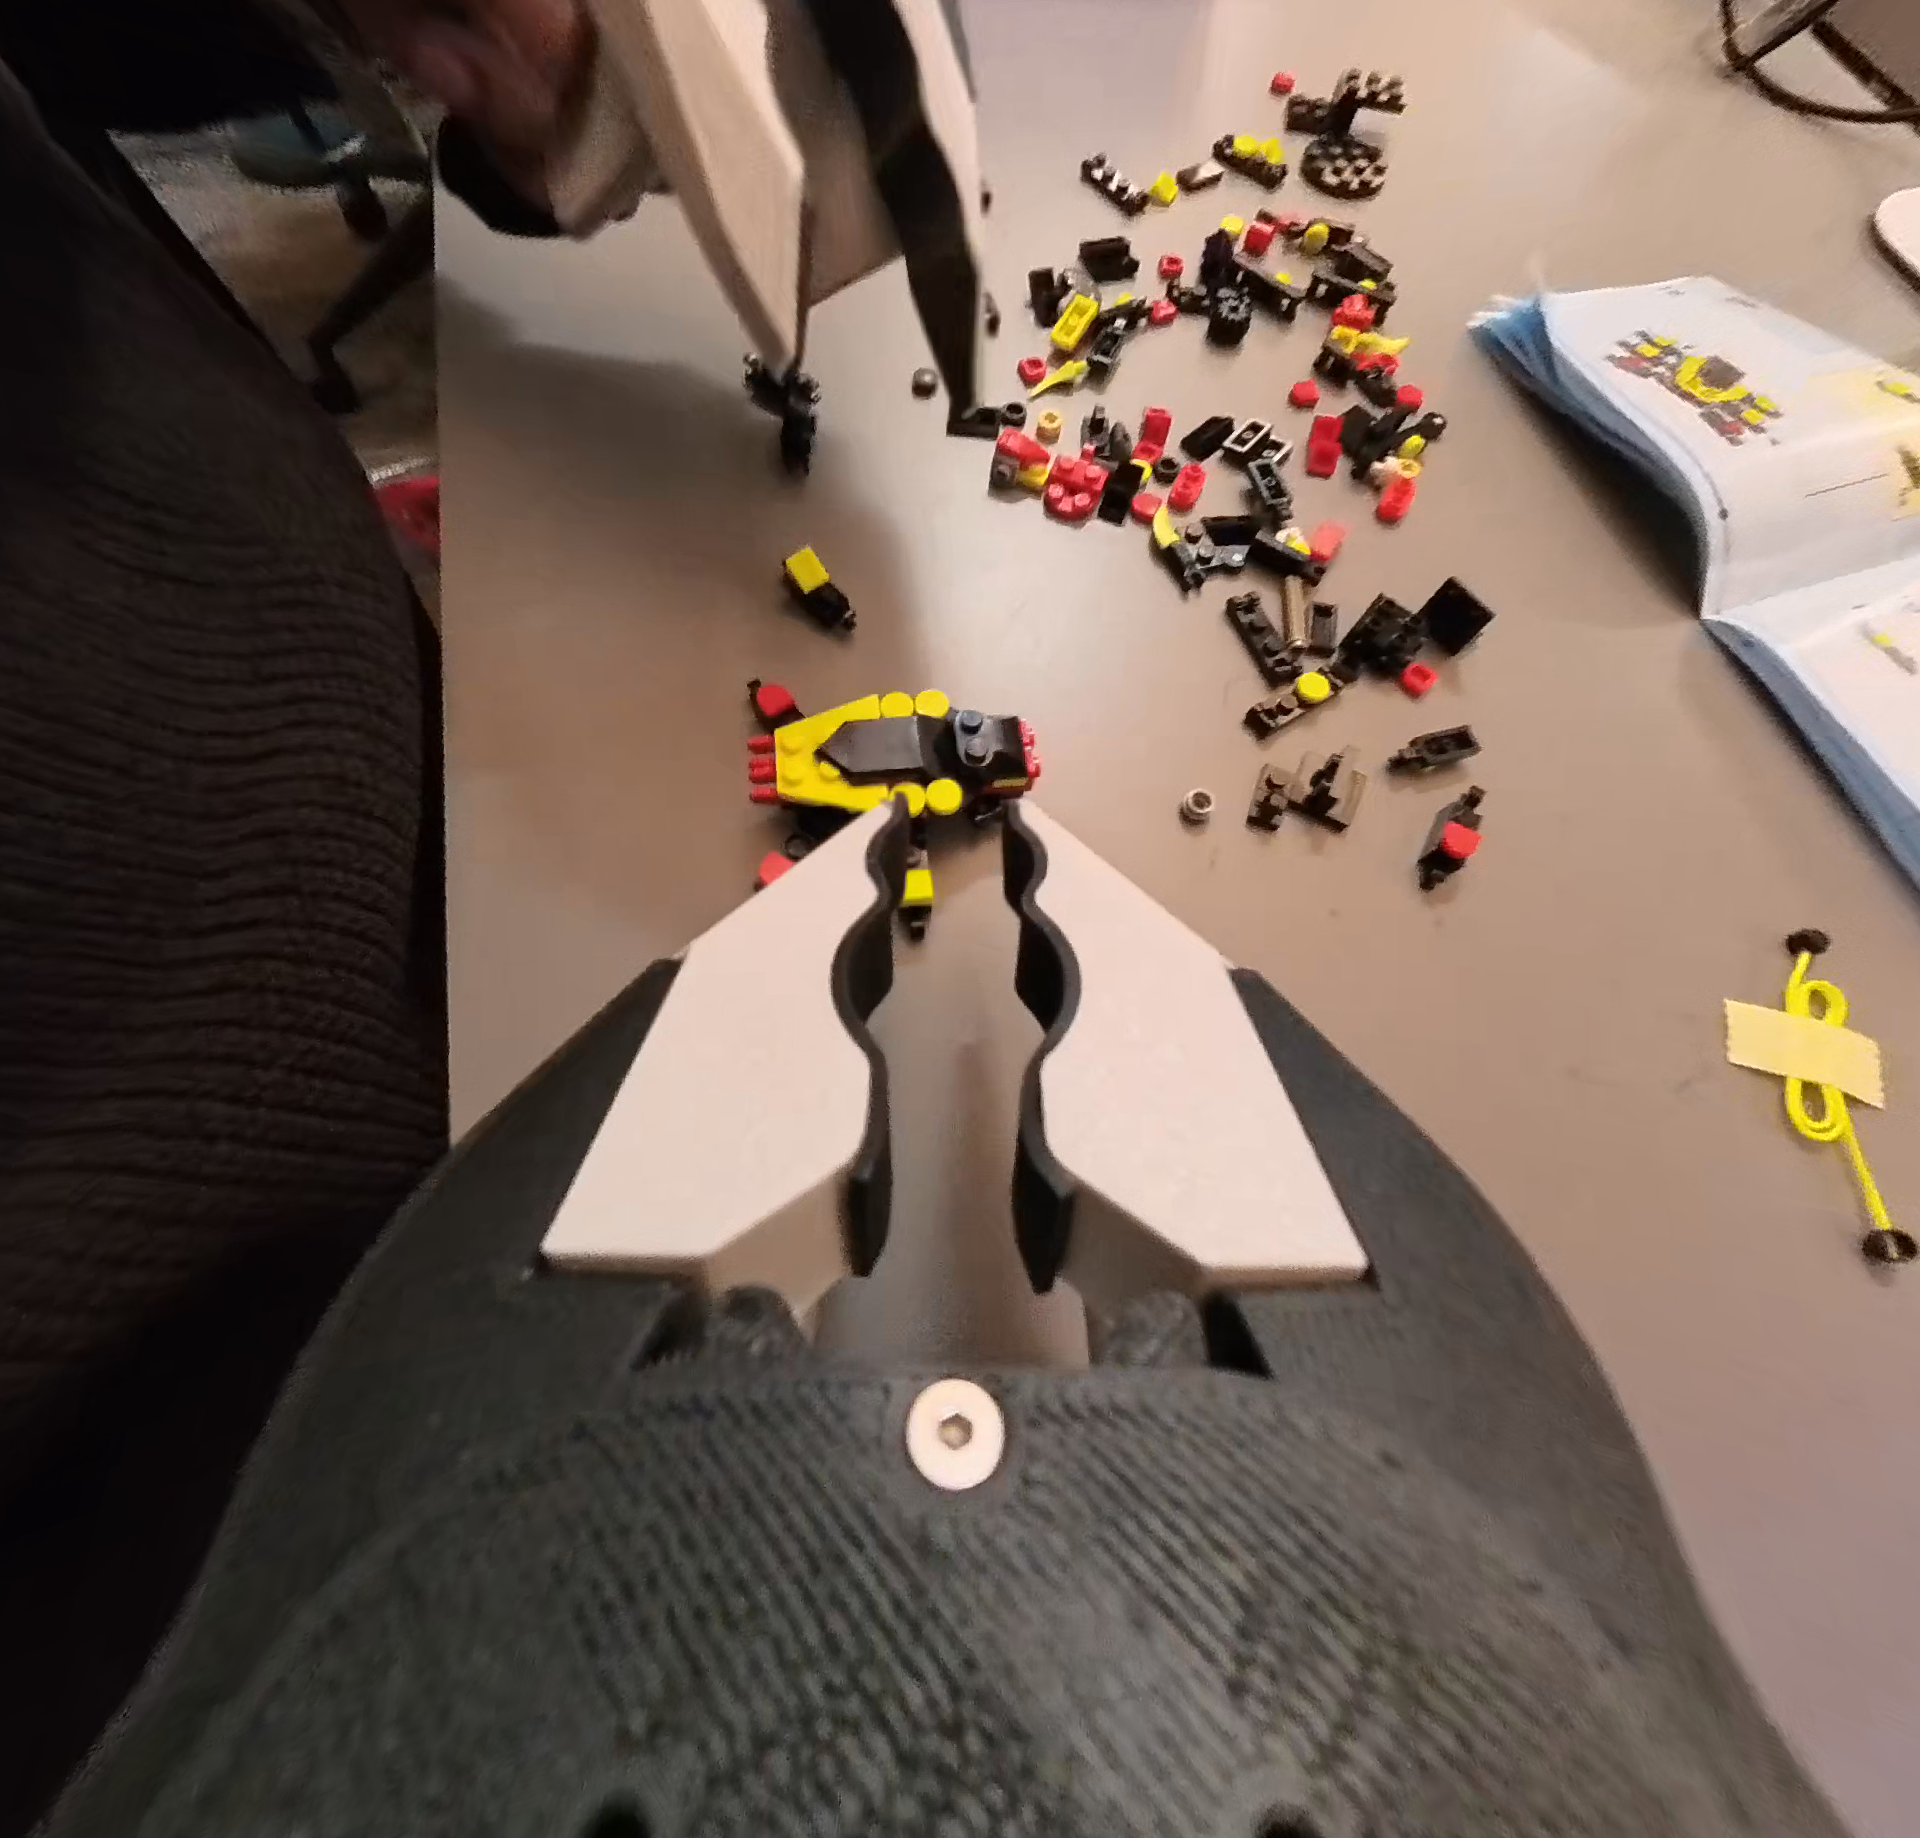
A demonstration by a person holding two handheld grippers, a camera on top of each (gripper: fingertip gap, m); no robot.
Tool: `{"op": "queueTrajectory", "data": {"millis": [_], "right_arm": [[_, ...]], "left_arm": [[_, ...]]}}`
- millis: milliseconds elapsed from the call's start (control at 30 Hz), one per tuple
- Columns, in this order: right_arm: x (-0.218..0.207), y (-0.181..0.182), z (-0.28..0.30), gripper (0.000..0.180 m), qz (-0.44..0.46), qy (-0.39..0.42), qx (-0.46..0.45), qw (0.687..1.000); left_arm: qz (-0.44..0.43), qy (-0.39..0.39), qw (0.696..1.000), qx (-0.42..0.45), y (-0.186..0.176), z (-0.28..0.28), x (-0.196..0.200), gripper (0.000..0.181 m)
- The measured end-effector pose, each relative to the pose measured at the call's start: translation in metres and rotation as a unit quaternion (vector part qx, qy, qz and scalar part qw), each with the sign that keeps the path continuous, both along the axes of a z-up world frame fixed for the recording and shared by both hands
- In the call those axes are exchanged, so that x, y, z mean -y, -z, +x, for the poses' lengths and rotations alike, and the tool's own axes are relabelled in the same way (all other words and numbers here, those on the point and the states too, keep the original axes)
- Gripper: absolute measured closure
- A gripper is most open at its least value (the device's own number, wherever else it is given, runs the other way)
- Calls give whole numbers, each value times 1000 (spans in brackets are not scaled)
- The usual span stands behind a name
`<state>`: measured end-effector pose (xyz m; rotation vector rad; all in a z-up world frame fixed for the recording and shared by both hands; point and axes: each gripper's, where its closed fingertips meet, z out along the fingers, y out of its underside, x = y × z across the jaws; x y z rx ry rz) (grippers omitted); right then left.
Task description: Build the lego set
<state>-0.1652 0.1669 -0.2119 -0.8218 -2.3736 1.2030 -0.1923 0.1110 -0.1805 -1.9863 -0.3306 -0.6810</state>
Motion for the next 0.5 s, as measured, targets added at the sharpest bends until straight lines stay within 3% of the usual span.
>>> {"op": "queueTrajectory", "data": {"millis": [167,333,500], "right_arm": [[-8,-5,-11,140,-39,101,43,993],[14,-12,-11,131,-119,186,85,972],[19,14,-5,123,-47,191,105,975]], "left_arm": [[-63,-12,993,-97,22,-2,14,142],[-114,-21,986,-117,46,6,21,151],[-146,9,980,-137,63,13,20,155]]}}
